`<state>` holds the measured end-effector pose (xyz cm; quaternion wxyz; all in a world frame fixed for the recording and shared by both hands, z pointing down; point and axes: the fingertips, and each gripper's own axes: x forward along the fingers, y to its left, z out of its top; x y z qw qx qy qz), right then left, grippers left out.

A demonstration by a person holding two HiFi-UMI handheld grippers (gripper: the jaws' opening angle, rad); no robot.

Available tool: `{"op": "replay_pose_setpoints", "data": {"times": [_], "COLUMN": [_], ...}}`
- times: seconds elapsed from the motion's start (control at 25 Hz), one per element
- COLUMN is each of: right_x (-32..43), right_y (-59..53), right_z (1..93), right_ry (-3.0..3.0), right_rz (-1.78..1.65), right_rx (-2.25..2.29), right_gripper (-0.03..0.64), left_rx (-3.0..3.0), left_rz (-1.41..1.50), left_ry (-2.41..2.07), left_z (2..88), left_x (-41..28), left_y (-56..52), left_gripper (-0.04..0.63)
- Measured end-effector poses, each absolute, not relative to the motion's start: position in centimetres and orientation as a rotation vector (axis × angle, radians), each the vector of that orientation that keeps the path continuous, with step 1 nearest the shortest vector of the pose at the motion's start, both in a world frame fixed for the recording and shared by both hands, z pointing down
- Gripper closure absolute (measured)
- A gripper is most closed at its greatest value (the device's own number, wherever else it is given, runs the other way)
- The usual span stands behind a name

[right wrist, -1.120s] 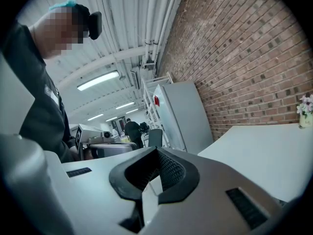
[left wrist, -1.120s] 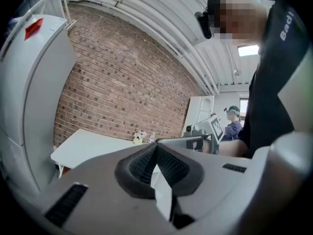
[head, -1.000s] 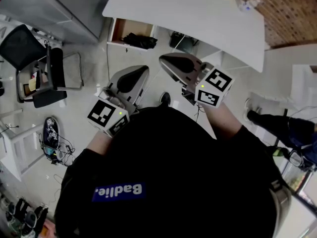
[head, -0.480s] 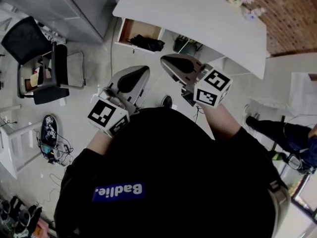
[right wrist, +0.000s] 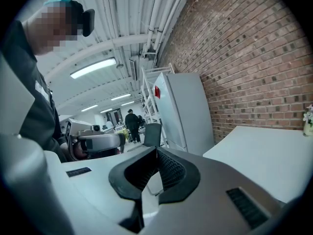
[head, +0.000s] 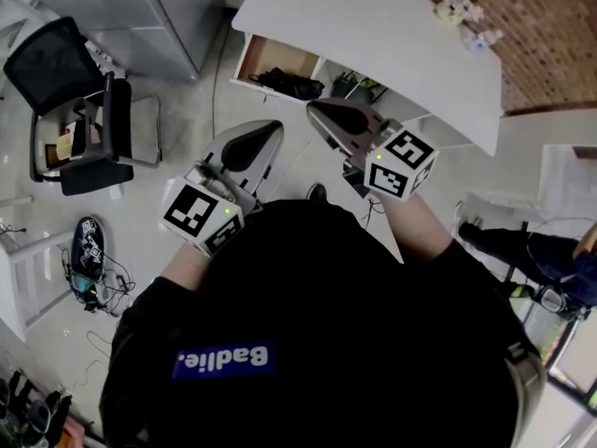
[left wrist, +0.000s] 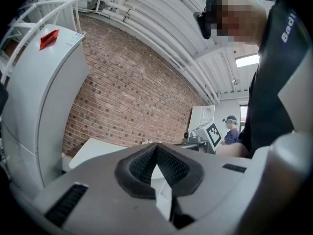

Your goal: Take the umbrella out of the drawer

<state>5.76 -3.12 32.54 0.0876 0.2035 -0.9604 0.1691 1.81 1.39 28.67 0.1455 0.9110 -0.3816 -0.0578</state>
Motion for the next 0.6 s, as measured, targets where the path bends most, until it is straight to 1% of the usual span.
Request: {"op": "replay_pose_setpoints", "data": {"times": [0.28, 0.6], "right_x": [3.5, 4.6], "right_y": [-4.0, -8.5], "right_z": [33.9, 39.2], "right_ry": [-2.782, -2.622], "right_rz": [0.445, 0.454], "right_rx": [0.606, 0.520], "right_gripper": [0.585, 0.584], "left_rx": [2.594, 2.525], "left_rz": [-0.197, -0.178], "left_ry": [-1.099, -1.196], "left_z": [29.3, 30.4], "left_x": [-0.1, 0.2], "left_y": [1.0, -3.0], "left_gripper": [0.594, 0.594]}}
